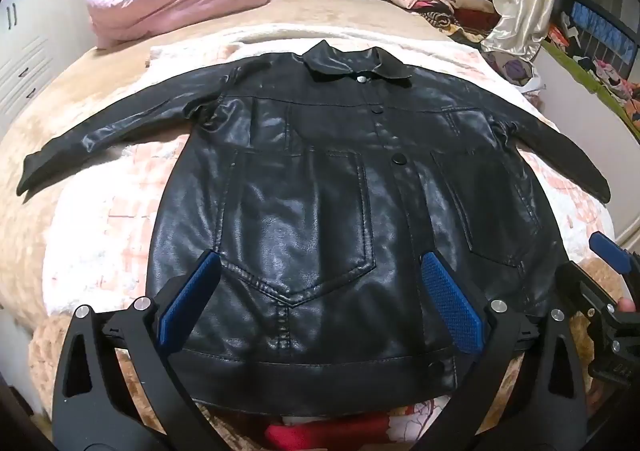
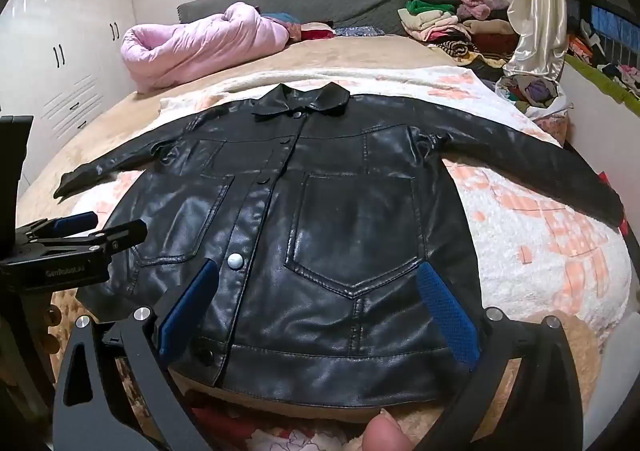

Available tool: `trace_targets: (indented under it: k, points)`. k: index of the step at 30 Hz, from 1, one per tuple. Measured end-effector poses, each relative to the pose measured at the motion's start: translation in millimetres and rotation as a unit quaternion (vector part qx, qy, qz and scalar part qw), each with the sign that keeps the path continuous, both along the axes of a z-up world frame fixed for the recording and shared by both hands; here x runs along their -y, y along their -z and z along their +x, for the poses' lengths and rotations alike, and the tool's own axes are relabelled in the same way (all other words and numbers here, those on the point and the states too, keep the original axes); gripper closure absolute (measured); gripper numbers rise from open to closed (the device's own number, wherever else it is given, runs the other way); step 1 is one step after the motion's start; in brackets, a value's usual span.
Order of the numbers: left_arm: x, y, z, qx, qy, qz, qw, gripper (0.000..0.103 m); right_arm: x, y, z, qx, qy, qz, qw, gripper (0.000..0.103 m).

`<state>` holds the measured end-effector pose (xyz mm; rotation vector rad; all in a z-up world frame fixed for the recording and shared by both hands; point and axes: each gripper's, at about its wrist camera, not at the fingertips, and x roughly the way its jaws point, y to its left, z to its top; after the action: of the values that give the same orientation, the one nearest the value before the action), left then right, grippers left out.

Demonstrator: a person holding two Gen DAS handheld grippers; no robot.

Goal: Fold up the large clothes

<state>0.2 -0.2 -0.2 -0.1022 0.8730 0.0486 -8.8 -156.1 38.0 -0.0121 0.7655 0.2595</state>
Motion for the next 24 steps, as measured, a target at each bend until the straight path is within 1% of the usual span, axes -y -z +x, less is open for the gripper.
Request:
trace_targets:
  k: [2,4,9,10,14,24]
  points:
    - [0.9,0.1,0.2,-0.001,0.002,-0.001,1.0,0.009,0.2,0.2,2.0,-0.009,0.002,0.001,1.0,0.004]
    - [2.2,-0.5,0.1,0.0,0.005,-0.001,1.0,0.009,0.9,-1.0,0.2,-0.001,0.003,0.003,1.0,0.004]
    - [4.3,-2.2,-0.2,0.0,0.008,-0.003,1.0,0.009,0.7,-1.5,-0.2,0.001,0.001,0.005,1.0,0.004]
    - [-4.7,-1.0,1.1,0.0,0.0,-0.002,1.0,0.009,0.6,-2.2,1.6,0.002,0.001,0.005,1.0,0.004]
    - [-8.4,-1.7,0.9,0.001,0.0,-0.004,1.0,0.009,2.3,-3.3,-1.2,0.003,0.002,0.005,1.0,0.004]
    - [-3.3,-2.6,-0.6,0.002,0.001,-0.003,1.0,0.009,1.9,-5.1,-2.5,0.004,0.001,0.004,1.0,0.004]
